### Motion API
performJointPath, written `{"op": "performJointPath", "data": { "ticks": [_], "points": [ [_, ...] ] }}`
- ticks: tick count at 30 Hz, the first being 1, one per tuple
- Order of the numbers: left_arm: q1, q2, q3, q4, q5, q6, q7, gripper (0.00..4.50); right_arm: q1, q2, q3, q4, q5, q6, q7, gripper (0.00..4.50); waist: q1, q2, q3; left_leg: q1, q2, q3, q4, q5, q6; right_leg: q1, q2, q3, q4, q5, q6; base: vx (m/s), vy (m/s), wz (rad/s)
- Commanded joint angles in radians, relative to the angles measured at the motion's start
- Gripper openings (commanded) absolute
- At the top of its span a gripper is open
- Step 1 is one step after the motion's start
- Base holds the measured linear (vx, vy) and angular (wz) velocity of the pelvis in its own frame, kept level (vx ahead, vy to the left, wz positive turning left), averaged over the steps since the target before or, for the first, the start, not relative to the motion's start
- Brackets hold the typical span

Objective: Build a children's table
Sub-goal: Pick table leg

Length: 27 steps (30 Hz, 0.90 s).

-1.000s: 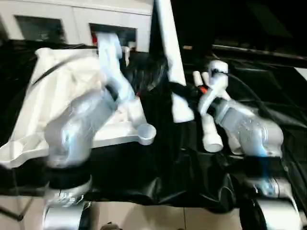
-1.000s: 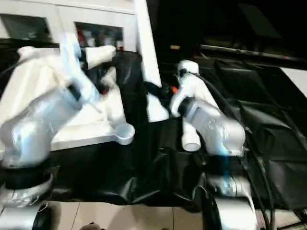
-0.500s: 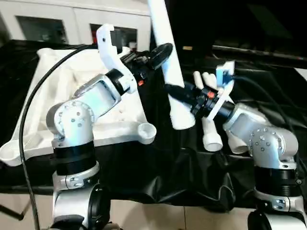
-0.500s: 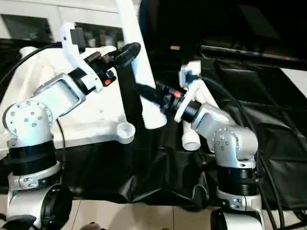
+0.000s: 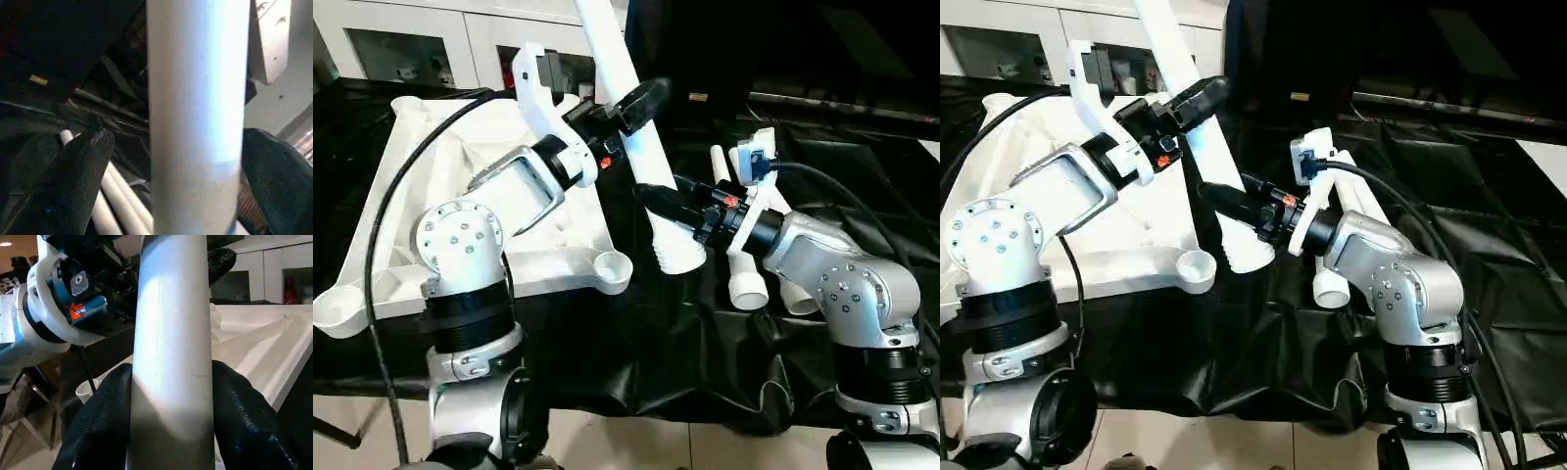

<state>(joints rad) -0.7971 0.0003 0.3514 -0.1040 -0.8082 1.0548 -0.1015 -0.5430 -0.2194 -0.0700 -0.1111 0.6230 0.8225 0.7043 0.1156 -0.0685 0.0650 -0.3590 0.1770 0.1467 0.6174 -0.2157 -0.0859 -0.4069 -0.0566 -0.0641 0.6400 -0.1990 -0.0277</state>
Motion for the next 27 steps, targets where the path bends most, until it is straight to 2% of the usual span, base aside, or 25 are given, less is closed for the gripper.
{"op": "performJointPath", "data": {
  "ticks": [1,2,6,8,9,12,13,16,19,22,23,27],
  "points": [
    [-0.001,0.003,-0.028,-0.004,0.008,0.02,0.014,4.08,-0.006,-0.013,-0.005,-0.023,0.011,-0.016,0.002,1.9,0.003,0.01,-0.071,-0.004,0.039,-0.007,-0.069,0.01,0.013,0.071,-0.079,0.053,-0.074,-0.077,-0.149,0.0,0.0,0.0],
    [0.0,0.001,-0.026,-0.005,0.004,0.021,0.016,3.78,-0.005,-0.014,-0.005,-0.025,0.014,-0.016,0.002,1.9,0.003,0.011,-0.072,-0.003,0.039,-0.007,-0.069,0.009,0.011,0.071,-0.079,0.054,-0.074,-0.073,-0.151,0.0,0.0,0.0],
    [0.001,-0.002,-0.023,-0.005,-0.007,0.027,0.019,3.65,-0.003,-0.016,-0.005,-0.027,0.018,-0.018,0.003,1.9,0.003,0.01,-0.071,-0.004,0.038,-0.006,-0.069,0.004,0.01,0.072,-0.079,0.054,-0.076,-0.073,-0.154,0.0,0.0,0.0],
    [0.003,0.0,-0.022,-0.005,-0.017,0.04,0.021,3.33,-0.003,-0.017,-0.006,-0.029,0.02,-0.019,0.004,1.9,0.004,0.014,-0.071,-0.004,0.039,-0.007,-0.069,0.003,0.008,0.072,-0.08,0.054,-0.075,-0.074,-0.155,0.0,0.0,0.0],
    [0.003,0.001,-0.023,-0.005,-0.018,0.041,0.021,3.26,-0.003,-0.018,-0.006,-0.029,0.02,-0.019,0.004,1.9,0.003,0.013,-0.071,-0.004,0.039,-0.007,-0.069,0.002,0.008,0.072,-0.079,0.053,-0.075,-0.073,-0.155,0.0,0.0,0.0],
    [0.014,0.02,-0.051,-0.016,-0.014,0.049,0.0,3.23,-0.002,-0.021,-0.006,-0.031,0.02,-0.022,0.007,1.9,0.004,0.014,-0.071,-0.003,0.038,-0.008,-0.07,0.0,0.005,0.072,-0.078,0.053,-0.075,-0.069,-0.155,0.0,0.0,0.0],
    [0.016,0.022,-0.058,-0.02,-0.011,0.048,-0.002,2.96,-0.002,-0.021,-0.006,-0.031,0.019,-0.022,0.006,1.9,0.003,0.014,-0.071,-0.004,0.038,-0.008,-0.07,-0.003,0.005,0.072,-0.078,0.053,-0.075,-0.075,-0.154,0.0,0.0,0.0],
    [0.017,0.023,-0.066,-0.023,0.001,0.038,0.0,2.78,-0.003,-0.022,-0.006,-0.031,0.017,-0.025,0.003,1.9,0.003,0.014,-0.071,-0.003,0.04,-0.008,-0.07,-0.008,0.001,0.072,-0.079,0.053,-0.076,-0.076,-0.156,0.0,0.0,0.0],
    [0.017,0.021,-0.065,-0.017,0.015,0.025,0.012,2.4,-0.005,-0.022,-0.002,-0.032,0.013,-0.029,-0.002,1.9,0.002,0.015,-0.071,-0.004,0.039,-0.008,-0.07,-0.008,0.001,0.073,-0.079,0.054,-0.076,-0.07,-0.157,0.0,0.0,0.0],
    [0.016,0.019,-0.06,-0.013,0.012,0.024,0.021,2.31,-0.005,-0.022,0.003,-0.034,0.011,-0.031,-0.003,1.9,0.003,0.015,-0.07,-0.004,0.039,-0.007,-0.071,-0.014,0.001,0.073,-0.079,0.053,-0.077,-0.079,-0.157,0.0,0.0,0.0],
    [0.017,0.02,-0.06,-0.012,0.011,0.021,0.022,2.08,-0.005,-0.024,0.008,-0.037,0.007,-0.033,-0.003,1.9,0.002,0.015,-0.07,-0.004,0.039,-0.008,-0.071,-0.016,0.0,0.073,-0.079,0.054,-0.077,-0.079,-0.156,0.0,0.0,0.0],
    [0.018,0.023,-0.064,-0.013,0.008,0.017,0.022,2.0,-0.004,-0.025,0.011,-0.039,0.005,-0.035,-0.002,1.9,0.002,0.015,-0.07,-0.004,0.039,-0.008,-0.071,-0.015,0.0,0.072,-0.078,0.053,-0.076,-0.075,-0.156,0.0,0.0,0.0]
  ]
}}
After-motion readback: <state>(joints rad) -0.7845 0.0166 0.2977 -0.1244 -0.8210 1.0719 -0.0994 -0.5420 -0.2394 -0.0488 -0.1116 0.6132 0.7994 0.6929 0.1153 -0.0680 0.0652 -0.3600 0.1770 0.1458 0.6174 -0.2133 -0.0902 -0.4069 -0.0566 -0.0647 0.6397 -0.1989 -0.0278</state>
